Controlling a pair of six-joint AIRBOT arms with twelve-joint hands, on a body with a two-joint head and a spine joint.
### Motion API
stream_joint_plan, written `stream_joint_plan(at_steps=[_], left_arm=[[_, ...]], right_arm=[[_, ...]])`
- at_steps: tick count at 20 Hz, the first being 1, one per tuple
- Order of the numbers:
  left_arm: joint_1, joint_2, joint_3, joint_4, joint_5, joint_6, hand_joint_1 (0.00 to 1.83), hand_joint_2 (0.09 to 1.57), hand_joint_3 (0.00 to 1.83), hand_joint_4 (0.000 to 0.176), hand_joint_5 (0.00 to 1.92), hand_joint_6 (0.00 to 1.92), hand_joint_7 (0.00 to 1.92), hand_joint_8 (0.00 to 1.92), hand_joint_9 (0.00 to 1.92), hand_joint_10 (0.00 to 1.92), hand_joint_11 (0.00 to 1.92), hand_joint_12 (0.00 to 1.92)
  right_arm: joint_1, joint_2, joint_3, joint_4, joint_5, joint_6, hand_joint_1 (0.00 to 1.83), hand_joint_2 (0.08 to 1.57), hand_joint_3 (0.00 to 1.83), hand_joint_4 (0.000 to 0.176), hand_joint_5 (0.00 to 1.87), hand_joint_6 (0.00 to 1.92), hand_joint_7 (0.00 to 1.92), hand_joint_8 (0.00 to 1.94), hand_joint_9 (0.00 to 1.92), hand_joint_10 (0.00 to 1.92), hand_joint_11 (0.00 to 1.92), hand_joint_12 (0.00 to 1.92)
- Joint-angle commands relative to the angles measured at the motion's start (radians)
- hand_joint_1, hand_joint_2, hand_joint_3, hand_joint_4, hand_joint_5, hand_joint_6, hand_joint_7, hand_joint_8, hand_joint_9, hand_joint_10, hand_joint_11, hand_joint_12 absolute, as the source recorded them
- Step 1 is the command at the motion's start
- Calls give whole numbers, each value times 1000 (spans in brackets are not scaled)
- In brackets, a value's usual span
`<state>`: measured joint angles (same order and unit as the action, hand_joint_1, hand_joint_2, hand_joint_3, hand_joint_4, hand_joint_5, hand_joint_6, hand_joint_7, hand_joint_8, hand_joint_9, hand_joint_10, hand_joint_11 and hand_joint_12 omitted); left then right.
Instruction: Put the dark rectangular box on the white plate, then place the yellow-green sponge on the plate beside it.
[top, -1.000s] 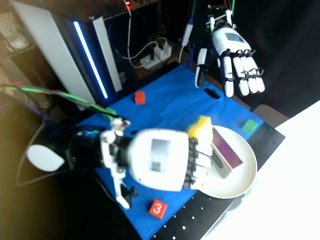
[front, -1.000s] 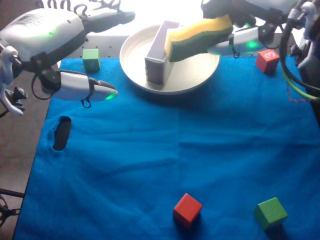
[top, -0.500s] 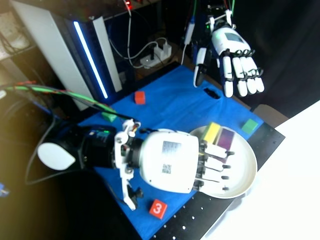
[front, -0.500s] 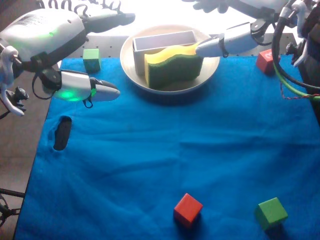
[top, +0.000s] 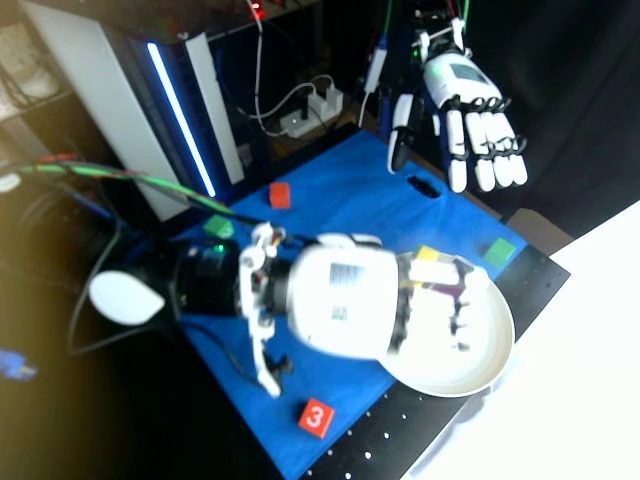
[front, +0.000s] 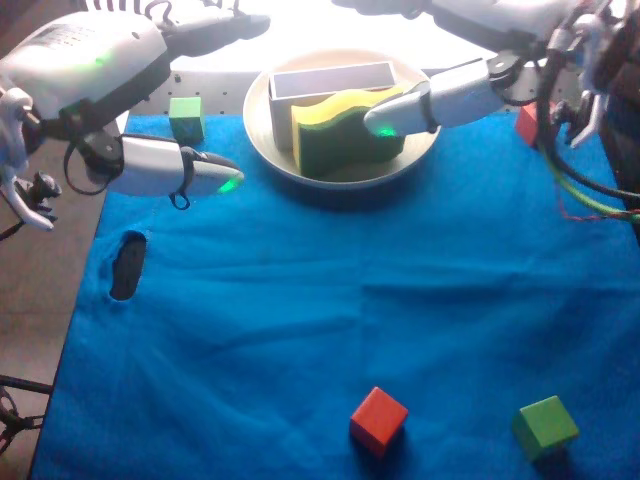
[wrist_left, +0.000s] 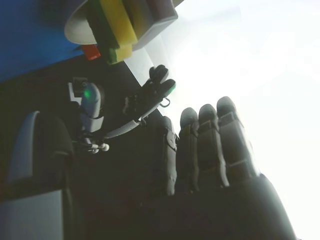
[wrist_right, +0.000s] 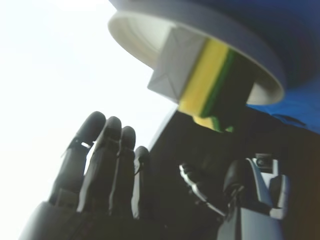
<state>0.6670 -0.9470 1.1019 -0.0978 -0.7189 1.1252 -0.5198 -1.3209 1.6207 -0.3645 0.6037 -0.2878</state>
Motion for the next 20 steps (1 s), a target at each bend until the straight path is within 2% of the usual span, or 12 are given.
stream_joint_plan(at_steps=[1,2,6,7,9,10,11,12,15,16,17,20], left_arm=[[-3,13,-8,2,-146,-5,862,939,0,91,229,3,180,5,93,5,41,37],[9,29,-25,0,-172,-5,854,935,0,95,236,3,182,2,71,1,2,11],[38,68,-65,-5,-248,-6,739,922,0,102,198,0,168,0,67,0,0,1],[60,91,-85,-15,-288,-6,841,904,2,57,262,4,163,0,71,1,10,22],[111,132,-124,-42,-369,-6,867,904,2,71,264,3,138,0,30,0,1,4],[142,156,-146,-58,-418,-6,873,905,1,105,227,0,98,2,0,0,0,0],[177,179,-167,-77,-469,-6,819,891,0,118,229,2,131,15,16,6,0,0],[207,193,-182,-94,-501,-7,819,891,0,118,229,2,131,15,16,6,0,0],[301,208,-208,-147,-580,-23,668,977,2,122,185,0,96,0,12,0,0,0],[325,210,-211,-156,-601,-41,638,968,0,118,172,0,84,0,9,0,0,0],[350,212,-213,-167,-631,-67,618,944,0,107,159,0,77,0,2,0,0,0],[404,220,-224,-198,-703,-98,544,938,0,122,127,0,57,0,13,4,0,0]], right_arm=[[9,25,-14,49,158,4,639,863,0,88,239,2,390,2,368,3,6,1061],[-18,53,-48,75,213,4,614,864,0,104,222,2,371,0,292,10,0,847],[-112,138,-137,177,379,4,640,879,3,102,222,3,355,8,301,6,0,697],[-154,169,-172,217,445,4,649,831,1,107,274,0,393,0,443,22,102,1043],[-221,211,-222,274,544,-2,670,827,0,112,273,0,387,0,416,4,22,1100],[-268,236,-256,313,603,-16,667,861,3,122,252,0,347,1,276,4,0,724],[-321,272,-302,359,668,-44,689,868,5,121,263,4,317,0,236,0,0,700],[-380,302,-341,410,717,-66,689,868,5,121,263,4,317,0,236,0,0,700],[-575,367,-422,553,883,-76,769,925,5,156,212,7,147,18,45,20,0,85],[-618,386,-444,587,928,-77,769,904,0,171,201,5,129,15,19,14,0,16],[-660,406,-468,612,969,-77,763,898,0,155,199,4,138,17,34,18,0,2],[-723,426,-510,648,1042,-78,709,864,0,149,187,0,138,8,50,16,0,0]])
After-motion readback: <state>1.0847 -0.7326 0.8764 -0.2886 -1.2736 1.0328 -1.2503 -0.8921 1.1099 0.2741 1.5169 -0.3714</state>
